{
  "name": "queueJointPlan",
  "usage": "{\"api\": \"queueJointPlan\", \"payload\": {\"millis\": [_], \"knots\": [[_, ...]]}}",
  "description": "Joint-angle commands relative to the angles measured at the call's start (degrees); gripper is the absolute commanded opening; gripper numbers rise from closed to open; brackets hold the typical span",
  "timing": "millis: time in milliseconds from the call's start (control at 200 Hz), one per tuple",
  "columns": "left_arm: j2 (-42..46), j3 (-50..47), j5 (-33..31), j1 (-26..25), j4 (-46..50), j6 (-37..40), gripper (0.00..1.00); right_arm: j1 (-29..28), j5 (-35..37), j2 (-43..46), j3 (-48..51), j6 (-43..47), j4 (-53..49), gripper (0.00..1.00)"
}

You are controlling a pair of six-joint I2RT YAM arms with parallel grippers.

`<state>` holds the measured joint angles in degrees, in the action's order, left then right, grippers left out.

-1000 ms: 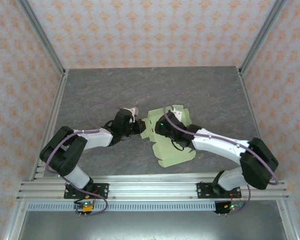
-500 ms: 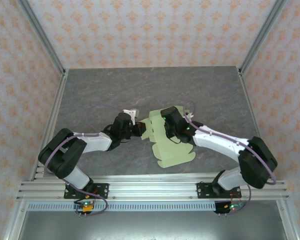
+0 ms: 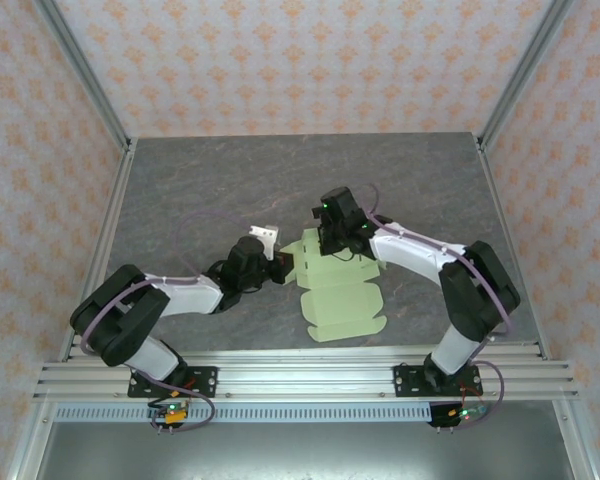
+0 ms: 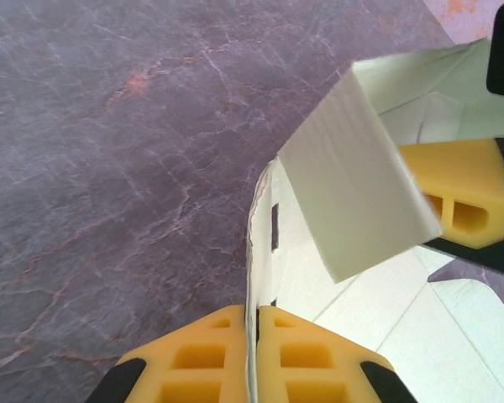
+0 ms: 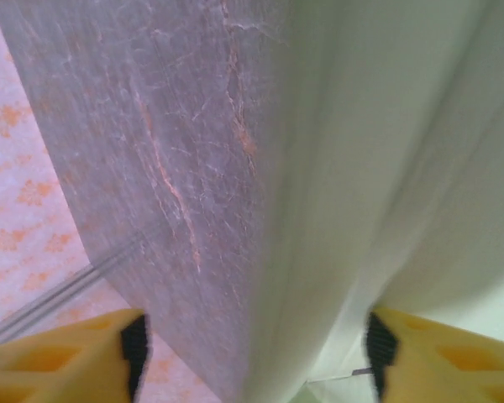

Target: Fold the paper box

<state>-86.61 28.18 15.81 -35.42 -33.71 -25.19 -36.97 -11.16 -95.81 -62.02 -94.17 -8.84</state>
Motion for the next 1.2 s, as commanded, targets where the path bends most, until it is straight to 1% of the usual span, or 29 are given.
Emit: {"api": "queueJointPlan", "payload": {"millis": [0,25,115,160,235,295,315,345,405,506,576,671,736,841,891,921,971,1121,1196], "knots": [[2.59,-1.77,-5.42,-0.18,-2.63,2.13,0.0,-0.14,-1.29,-1.01,-1.35,0.8,-2.19,0.55],[2.97,-2.05,-6.03,-0.13,-2.5,2.12,0.0,-0.12,-1.15,-0.92,-1.27,1.17,-2.28,0.5],[3.86,-2.78,-7.19,-0.18,-2.51,1.91,0.0,-0.21,-0.1,-0.29,-1.33,1.91,-3.47,0.37],[4.25,-3.0,-7.73,-0.17,-2.49,1.86,0.0,-0.3,0.53,0.14,-0.89,1.7,-3.86,0.27],[4.84,-3.21,-8.01,-0.18,-2.26,1.32,0.0,-0.32,0.76,0.91,0.08,1.8,-2.49,0.18],[5.26,-3.15,-8.0,-0.15,-1.65,1.11,0.06,-0.49,1.04,1.46,0.64,2.36,-1.5,0.12],[5.45,-3.14,-7.77,-0.1,-1.28,1.05,0.09,-0.47,1.19,1.6,0.79,2.88,-1.04,0.1],[5.64,-3.05,-7.49,-0.18,-0.8,0.96,0.16,-0.47,1.42,1.84,1.05,3.61,-0.28,0.08],[6.2,-3.14,-6.28,-0.18,0.66,1.19,0.32,-0.47,1.79,2.35,1.93,6.0,1.97,0.07],[8.84,-4.36,-4.43,-0.18,2.9,1.86,0.48,-0.32,1.18,2.82,5.32,12.76,11.89,0.06],[11.94,-5.79,-3.59,-0.17,4.47,2.2,0.54,0.25,-0.91,2.86,7.97,17.05,19.61,0.05],[17.73,-8.38,-2.91,-0.14,6.57,3.47,0.59,0.85,-3.85,2.91,9.85,21.92,24.79,0.05],[22.46,-9.95,-4.81,-0.16,9.64,4.35,0.62,1.02,-5.89,2.6,10.33,24.82,26.79,0.05],[30.29,-13.95,-11.81,-0.04,12.37,4.64,0.67,2.33,-12.31,1.37,10.46,27.47,29.33,0.05],[33.03,-15.94,-16.12,-0.09,12.57,4.04,0.77,2.88,-14.93,0.82,11.01,28.03,30.86,0.05],[33.75,-16.89,-17.62,-0.02,12.0,4.55,0.78,3.21,-16.29,0.56,11.33,28.37,31.69,0.05],[33.77,-17.95,-17.88,0.01,9.96,7.13,0.78,3.69,-18.26,0.25,11.8,28.81,33.11,0.05],[28.36,-14.7,-12.98,0.02,9.02,13.78,0.76,3.9,-22.39,0.44,13.74,30.53,36.79,0.05],[25.93,-13.07,-12.42,0.0,7.63,15.09,0.76,4.02,-23.75,0.18,15.22,31.3,39.5,0.05]]}}
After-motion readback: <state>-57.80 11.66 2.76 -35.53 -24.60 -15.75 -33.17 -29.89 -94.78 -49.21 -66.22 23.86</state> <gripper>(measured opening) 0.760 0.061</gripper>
